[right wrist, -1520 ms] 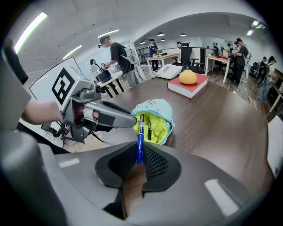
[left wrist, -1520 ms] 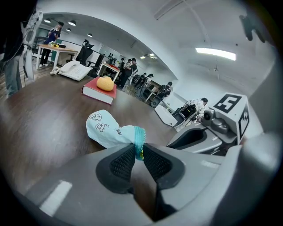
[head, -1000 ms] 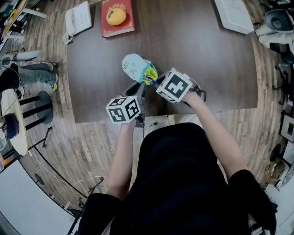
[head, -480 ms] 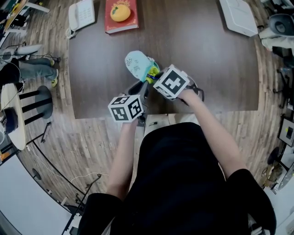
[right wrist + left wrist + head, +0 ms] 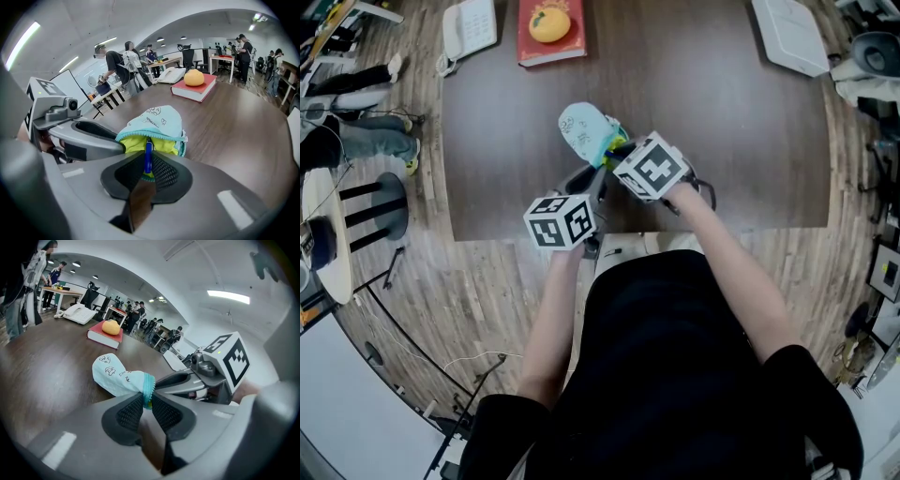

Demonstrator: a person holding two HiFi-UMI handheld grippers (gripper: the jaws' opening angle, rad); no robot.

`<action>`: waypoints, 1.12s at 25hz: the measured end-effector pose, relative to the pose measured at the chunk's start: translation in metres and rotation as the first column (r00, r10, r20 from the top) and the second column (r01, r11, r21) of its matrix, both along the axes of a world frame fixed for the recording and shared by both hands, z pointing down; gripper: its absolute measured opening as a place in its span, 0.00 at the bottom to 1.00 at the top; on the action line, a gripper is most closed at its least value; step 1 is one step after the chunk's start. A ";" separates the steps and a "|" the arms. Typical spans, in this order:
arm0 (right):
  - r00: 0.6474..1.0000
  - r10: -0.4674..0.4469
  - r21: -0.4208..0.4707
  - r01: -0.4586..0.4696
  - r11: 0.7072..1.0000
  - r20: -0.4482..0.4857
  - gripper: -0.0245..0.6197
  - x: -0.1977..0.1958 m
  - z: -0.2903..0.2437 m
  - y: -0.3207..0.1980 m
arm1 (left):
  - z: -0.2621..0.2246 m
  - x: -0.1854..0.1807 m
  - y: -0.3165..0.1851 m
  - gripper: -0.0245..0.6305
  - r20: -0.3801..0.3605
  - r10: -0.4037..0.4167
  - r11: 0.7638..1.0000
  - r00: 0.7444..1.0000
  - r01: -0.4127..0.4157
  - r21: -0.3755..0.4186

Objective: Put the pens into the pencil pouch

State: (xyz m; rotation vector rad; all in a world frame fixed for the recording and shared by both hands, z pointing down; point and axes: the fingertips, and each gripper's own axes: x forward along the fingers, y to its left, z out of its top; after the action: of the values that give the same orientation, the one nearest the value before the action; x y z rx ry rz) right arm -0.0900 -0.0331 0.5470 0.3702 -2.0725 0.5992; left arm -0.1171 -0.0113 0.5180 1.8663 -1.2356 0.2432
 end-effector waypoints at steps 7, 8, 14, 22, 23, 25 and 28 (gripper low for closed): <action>0.999 0.010 0.025 -0.011 1.000 0.031 0.12 -0.006 -0.003 -0.003 | -0.003 0.002 0.000 0.12 -0.004 0.006 1.000 1.000 -0.006 0.002; 0.999 0.011 0.029 -0.012 1.000 0.031 0.12 -0.006 -0.003 -0.003 | -0.004 0.002 0.000 0.12 -0.004 0.007 1.000 1.000 -0.007 0.002; 0.999 -0.007 0.029 0.006 1.000 0.034 0.12 -0.006 -0.002 0.001 | -0.004 0.003 0.001 0.12 -0.004 0.012 1.000 1.000 -0.012 0.004; 0.999 0.010 0.036 -0.012 0.999 0.050 0.12 0.002 -0.009 0.005 | -0.006 0.004 0.005 0.12 -0.004 0.023 1.000 1.000 -0.023 0.006; 0.999 0.017 0.043 -0.019 0.999 0.052 0.12 0.004 -0.011 0.005 | -0.006 0.004 0.005 0.12 -0.003 0.024 1.000 1.000 -0.024 0.008; 0.998 0.036 0.048 -0.038 0.998 0.050 0.12 0.012 -0.013 0.003 | -0.006 0.003 0.005 0.12 0.000 0.026 1.000 1.000 -0.026 0.012; 0.997 0.062 0.064 -0.066 0.996 0.055 0.12 0.022 -0.018 -0.001 | -0.008 0.002 0.004 0.12 0.002 0.028 0.999 1.000 -0.028 0.022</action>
State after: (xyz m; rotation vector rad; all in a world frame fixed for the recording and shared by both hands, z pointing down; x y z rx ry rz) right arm -0.0676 -0.0338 0.5289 0.4651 -2.1420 0.5858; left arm -0.1154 -0.0078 0.5096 1.9032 -1.2189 0.2479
